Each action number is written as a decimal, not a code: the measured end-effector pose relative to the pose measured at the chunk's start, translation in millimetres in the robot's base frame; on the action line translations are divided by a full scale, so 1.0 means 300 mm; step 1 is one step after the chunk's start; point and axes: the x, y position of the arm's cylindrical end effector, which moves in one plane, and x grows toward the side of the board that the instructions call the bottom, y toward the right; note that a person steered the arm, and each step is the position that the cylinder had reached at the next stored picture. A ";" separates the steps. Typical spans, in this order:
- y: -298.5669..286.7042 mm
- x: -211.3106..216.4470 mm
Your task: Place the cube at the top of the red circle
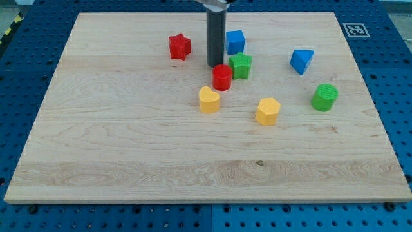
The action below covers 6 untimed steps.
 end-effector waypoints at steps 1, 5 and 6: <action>0.140 -0.007; 0.350 -0.161; 0.344 -0.239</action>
